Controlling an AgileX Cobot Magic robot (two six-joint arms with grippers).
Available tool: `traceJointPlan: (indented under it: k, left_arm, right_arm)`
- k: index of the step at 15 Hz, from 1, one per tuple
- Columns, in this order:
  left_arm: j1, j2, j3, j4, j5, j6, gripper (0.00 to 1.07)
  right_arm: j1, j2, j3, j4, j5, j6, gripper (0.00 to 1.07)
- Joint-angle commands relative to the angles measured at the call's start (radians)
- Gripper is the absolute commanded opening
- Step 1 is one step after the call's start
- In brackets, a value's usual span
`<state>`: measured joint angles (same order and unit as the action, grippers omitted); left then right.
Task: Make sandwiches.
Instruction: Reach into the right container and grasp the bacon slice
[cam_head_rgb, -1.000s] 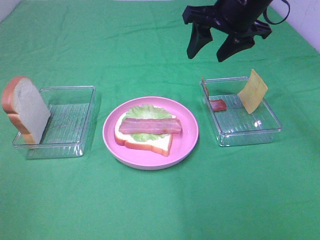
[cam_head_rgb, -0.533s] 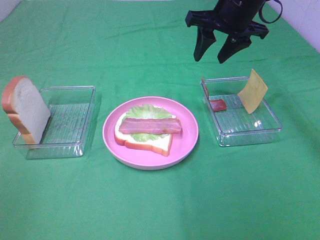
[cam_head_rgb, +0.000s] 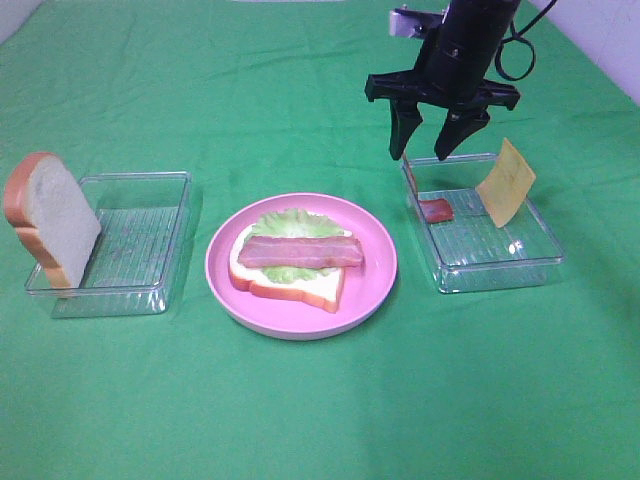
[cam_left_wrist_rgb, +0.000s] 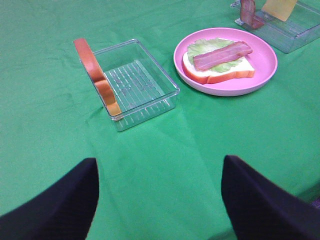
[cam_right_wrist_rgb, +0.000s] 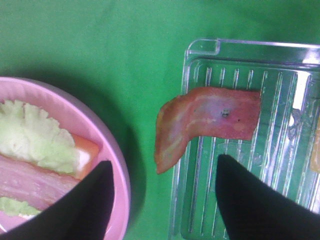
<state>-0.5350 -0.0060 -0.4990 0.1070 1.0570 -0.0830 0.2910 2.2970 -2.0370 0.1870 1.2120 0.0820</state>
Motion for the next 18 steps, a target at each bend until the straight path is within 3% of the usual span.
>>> traceJointPlan:
  k: [1,5,13,18]
  left_arm:
    - [-0.005,-0.02,0.001,0.005,-0.013,0.004,0.67]
    - [-0.005,-0.02,0.001,0.005,-0.013,0.004,0.67]
    - [-0.005,-0.02,0.001,0.005,-0.013,0.004,0.67]
    - [-0.005,-0.02,0.001,0.005,-0.013,0.004,0.67]
  right_arm:
    - [-0.002,0.03,-0.005,-0.01,-0.001,0.005,0.57]
    - [-0.002,0.067,-0.005,-0.025,-0.011,0.011,0.54]
    - [-0.002,0.073,-0.009,-0.038,-0.047,0.035,0.0]
    - [-0.002,0.007,-0.009,-0.039,-0.023,0.012,0.0]
